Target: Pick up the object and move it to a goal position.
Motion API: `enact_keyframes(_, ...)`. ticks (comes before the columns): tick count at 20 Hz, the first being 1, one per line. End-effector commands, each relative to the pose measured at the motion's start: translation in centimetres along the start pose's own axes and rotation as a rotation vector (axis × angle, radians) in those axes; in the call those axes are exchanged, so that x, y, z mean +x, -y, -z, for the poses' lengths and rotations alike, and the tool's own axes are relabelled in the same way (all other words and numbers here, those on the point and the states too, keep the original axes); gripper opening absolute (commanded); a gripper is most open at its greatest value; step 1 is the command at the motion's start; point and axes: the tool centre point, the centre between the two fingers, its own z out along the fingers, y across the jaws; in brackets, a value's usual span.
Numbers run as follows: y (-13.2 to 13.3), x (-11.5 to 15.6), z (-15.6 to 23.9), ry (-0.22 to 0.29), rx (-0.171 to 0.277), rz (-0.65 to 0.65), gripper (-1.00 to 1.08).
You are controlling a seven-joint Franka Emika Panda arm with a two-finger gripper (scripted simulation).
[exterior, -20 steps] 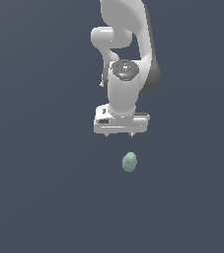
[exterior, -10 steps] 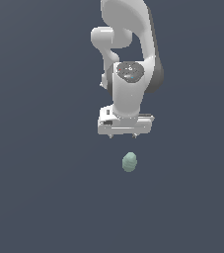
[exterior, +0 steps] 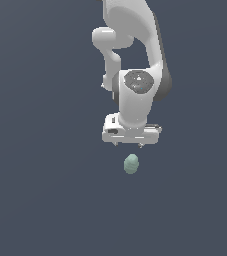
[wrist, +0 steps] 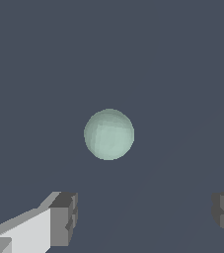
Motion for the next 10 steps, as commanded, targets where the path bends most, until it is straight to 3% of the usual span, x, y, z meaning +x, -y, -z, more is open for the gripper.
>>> enact_keyframes(1, 0.6, 1.0, -0.3, -0.001, -0.001, -0.035, 1.00)
enact_keyframes(10, 2.1, 3.3, -1.1, -0.005, -0.005, -0.120, 1.00)
